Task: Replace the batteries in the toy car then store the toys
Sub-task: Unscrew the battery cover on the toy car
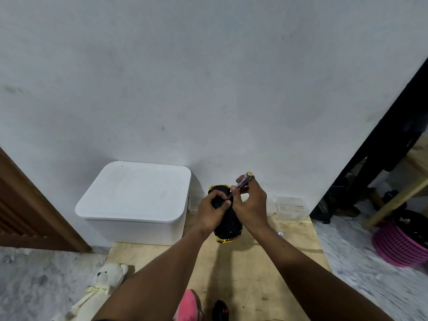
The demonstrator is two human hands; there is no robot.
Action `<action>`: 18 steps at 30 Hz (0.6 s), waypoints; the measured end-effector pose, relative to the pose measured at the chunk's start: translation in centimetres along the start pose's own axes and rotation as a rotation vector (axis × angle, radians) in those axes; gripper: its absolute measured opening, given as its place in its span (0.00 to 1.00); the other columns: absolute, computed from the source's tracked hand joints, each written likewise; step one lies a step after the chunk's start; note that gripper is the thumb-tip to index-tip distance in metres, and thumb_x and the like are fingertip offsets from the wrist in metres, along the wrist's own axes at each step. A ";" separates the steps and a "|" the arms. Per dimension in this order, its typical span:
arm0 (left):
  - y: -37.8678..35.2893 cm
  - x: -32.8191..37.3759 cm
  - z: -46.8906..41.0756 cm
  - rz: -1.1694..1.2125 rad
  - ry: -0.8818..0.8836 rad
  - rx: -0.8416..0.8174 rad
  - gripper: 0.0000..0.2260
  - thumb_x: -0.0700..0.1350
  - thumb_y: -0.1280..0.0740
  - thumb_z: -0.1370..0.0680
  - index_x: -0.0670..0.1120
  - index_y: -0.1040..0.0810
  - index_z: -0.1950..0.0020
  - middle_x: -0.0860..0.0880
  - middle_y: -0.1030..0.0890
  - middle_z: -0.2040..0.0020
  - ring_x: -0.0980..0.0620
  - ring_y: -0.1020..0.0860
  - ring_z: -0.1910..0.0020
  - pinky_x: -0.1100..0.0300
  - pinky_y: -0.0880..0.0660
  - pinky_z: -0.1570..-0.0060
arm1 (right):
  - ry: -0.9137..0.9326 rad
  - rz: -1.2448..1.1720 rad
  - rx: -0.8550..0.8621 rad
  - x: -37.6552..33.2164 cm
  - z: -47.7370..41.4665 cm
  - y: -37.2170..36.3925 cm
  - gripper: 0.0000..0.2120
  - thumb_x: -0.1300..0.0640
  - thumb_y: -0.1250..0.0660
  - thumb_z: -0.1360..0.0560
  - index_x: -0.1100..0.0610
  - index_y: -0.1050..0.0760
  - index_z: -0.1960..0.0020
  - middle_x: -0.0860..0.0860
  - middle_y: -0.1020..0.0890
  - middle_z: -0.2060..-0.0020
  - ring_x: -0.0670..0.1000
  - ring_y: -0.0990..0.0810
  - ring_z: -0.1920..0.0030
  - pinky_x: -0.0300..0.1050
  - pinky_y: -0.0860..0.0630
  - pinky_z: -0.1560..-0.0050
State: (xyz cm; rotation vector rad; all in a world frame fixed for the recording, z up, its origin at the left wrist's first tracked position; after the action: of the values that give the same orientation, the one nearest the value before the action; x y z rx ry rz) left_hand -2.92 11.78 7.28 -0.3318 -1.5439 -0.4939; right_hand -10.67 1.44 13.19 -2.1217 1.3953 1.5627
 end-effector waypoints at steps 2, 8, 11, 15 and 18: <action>0.2 -0.1 0.1 0.013 0.015 -0.002 0.04 0.42 0.29 0.24 0.47 0.23 0.53 0.52 0.18 0.55 0.57 0.22 0.58 0.64 0.24 0.56 | -0.016 -0.061 -0.023 0.1 -0.2 0.2 0.18 0.62 0.31 0.24 0.47 0.30 0.40 0.46 0.19 0.57 0.45 0.18 0.57 0.42 0.22 0.54; 0.5 0.0 0.0 0.016 0.020 -0.025 0.05 0.43 0.28 0.24 0.51 0.23 0.55 0.53 0.18 0.54 0.54 0.20 0.55 0.56 0.21 0.52 | 0.026 -0.087 -0.021 -0.1 -0.4 1.0 0.31 0.65 0.31 0.25 0.44 0.39 0.29 0.47 0.18 0.59 0.51 0.17 0.57 0.50 0.20 0.50; 0.4 0.0 -0.2 0.026 0.031 -0.027 0.06 0.43 0.28 0.25 0.52 0.23 0.56 0.52 0.18 0.53 0.51 0.20 0.53 0.50 0.20 0.49 | 0.031 -0.086 -0.003 -0.1 -0.5 0.9 0.31 0.64 0.32 0.25 0.43 0.39 0.29 0.48 0.18 0.59 0.51 0.17 0.57 0.54 0.20 0.49; 0.3 0.2 -0.2 0.034 0.031 -0.014 0.05 0.42 0.29 0.25 0.51 0.23 0.56 0.52 0.18 0.54 0.52 0.20 0.55 0.50 0.20 0.50 | 0.043 -0.074 0.030 -0.2 -0.1 0.9 0.31 0.62 0.32 0.24 0.43 0.39 0.28 0.49 0.18 0.58 0.51 0.17 0.57 0.53 0.20 0.49; 0.3 0.5 0.0 0.028 0.014 0.004 0.05 0.42 0.29 0.24 0.49 0.23 0.55 0.54 0.19 0.55 0.55 0.22 0.57 0.58 0.22 0.54 | 0.053 -0.061 0.058 -0.4 0.1 0.9 0.30 0.62 0.31 0.24 0.42 0.39 0.29 0.49 0.19 0.58 0.48 0.17 0.57 0.50 0.20 0.50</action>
State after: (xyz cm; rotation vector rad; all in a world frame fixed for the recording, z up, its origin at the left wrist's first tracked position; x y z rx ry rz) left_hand -2.80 12.00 7.75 -0.3459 -1.5243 -0.4709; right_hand -11.41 1.28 13.78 -2.1659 1.3609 1.4360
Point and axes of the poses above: each hand's wrist, its own z-axis away from the middle knuckle, its own y-axis out of the back of the hand, x = y × z, the point moved 3 cm from there along -z, towards the middle knuckle
